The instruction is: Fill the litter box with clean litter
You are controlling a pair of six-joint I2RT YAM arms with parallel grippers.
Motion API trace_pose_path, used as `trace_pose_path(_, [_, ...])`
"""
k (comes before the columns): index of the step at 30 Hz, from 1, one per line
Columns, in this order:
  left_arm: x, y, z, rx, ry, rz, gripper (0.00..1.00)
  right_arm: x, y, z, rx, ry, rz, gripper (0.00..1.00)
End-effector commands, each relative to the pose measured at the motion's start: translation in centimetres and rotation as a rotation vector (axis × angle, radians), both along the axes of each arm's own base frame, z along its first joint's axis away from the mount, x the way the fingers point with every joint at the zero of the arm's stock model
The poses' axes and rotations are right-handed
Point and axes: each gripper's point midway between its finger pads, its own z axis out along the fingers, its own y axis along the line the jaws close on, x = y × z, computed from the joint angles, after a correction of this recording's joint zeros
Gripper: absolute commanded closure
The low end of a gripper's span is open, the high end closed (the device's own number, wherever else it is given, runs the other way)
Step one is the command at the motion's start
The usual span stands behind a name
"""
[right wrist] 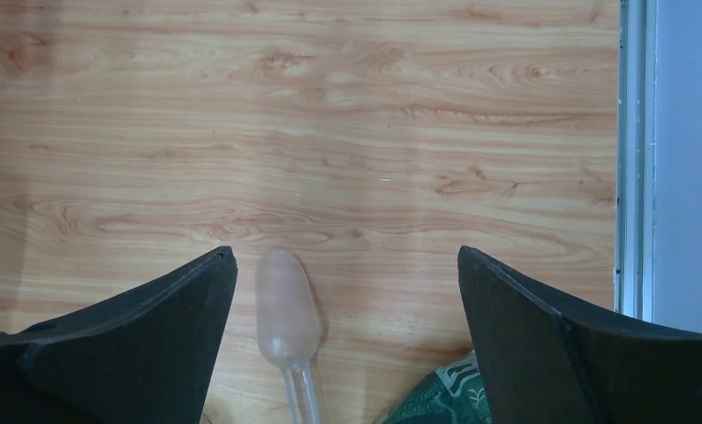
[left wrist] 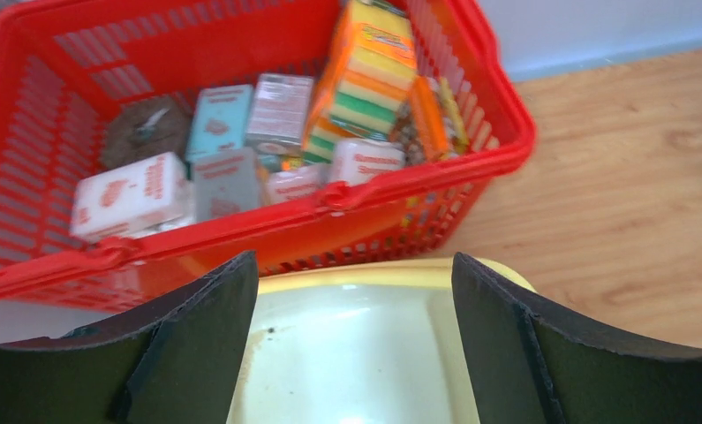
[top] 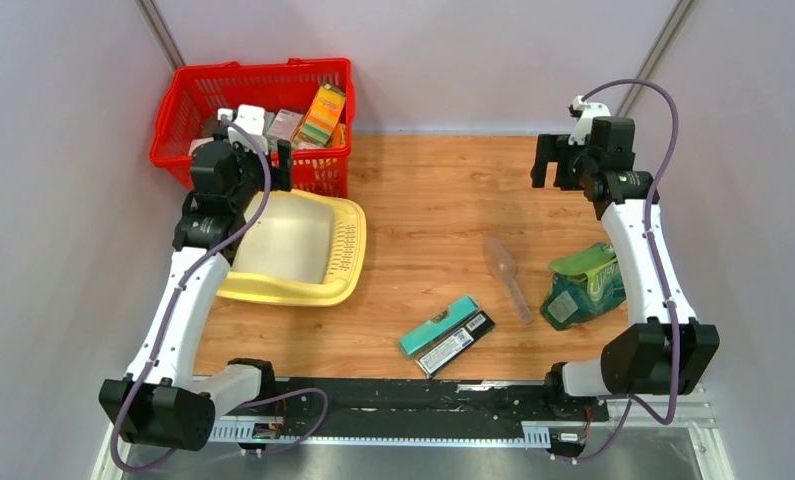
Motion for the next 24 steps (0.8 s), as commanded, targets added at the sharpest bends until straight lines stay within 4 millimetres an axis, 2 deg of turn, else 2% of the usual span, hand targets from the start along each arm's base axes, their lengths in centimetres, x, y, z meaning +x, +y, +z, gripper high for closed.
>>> trace_pose_path(1, [-1.8,-4.9,-0.4,-0.052,0.034,-0.267,0.12,-0.9,-0.1,2.3,-0.054,-0.042,0.046,0.0])
trace_pose_path(2, [-2.2,-6.0,-0.4,-0.049,0.035,-0.315,0.12,-1.0,0.0,3.3,-0.08,-0.061,0.075,0.0])
trace_pose_path(4, [-3.1,-7.7,-0.9,-0.032,0.053,-0.39,0.12,-2.0,0.1,3.6,-0.169,-0.053,0.178,0.0])
trace_pose_path(5, [-3.8,-9.2,-1.1,0.0,0.055,-0.451,0.13,-2.3,0.5,4.1,-0.177,-0.066,0.209,0.0])
trace_pose_path(7, [-5.2,-11.1,-2.0,0.03,0.086,-0.548,0.13,-2.9,0.0,5.4,-0.209,-0.084,0.203,0.0])
trace_pose_path(9, [-7.2,-13.8,-2.7,0.082,0.093,-0.668,0.14,-3.3,-1.1,6.8,-0.238,-0.099,0.138,0.0])
trace_pose_path(11, [-8.2,-15.2,-3.2,0.134,0.088,-0.742,0.14,-4.2,-2.7,6.9,-0.27,-0.064,0.045,0.0])
trace_pose_path(12, [-9.0,-16.3,-3.6,0.149,0.09,-0.784,0.14,-4.9,-3.9,7.3,-0.3,-0.061,-0.02,0.0])
trace_pose_path(13, [-9.2,-16.6,-3.9,0.156,0.095,-0.794,0.14,-5.7,-5.5,7.3,-0.346,-0.045,-0.098,0.0])
trace_pose_path(15, [-9.3,-17.1,-4.5,0.142,0.105,-0.804,0.15,-6.9,-6.8,7.2,-0.387,-0.018,-0.157,0.0])
trace_pose_path(16, [-9.5,-17.3,-4.7,0.122,0.117,-0.803,0.16,-8.4,-7.7,7.0,-0.416,0.015,-0.202,0.0])
trace_pose_path(18, [-9.4,-17.5,-5.5,0.107,0.134,-0.805,0.16,-10.0,-8.2,6.3,-0.426,0.056,-0.231,0.0])
trace_pose_path(19, [-9.4,-17.7,-5.9,0.105,0.147,-0.819,0.16,-11.7,-8.6,5.3,-0.443,0.095,-0.247,0.0])
trace_pose_path(21, [-10.4,-18.6,-6.5,0.104,0.169,-0.898,0.17,-13.4,-9.5,4.3,-0.459,0.117,-0.288,0.0])
trace_pose_path(24, [-10.3,-19.0,-7.5,0.098,0.212,-0.922,0.19,-16.0,-10.7,2.5,-0.457,0.172,-0.36,0.01])
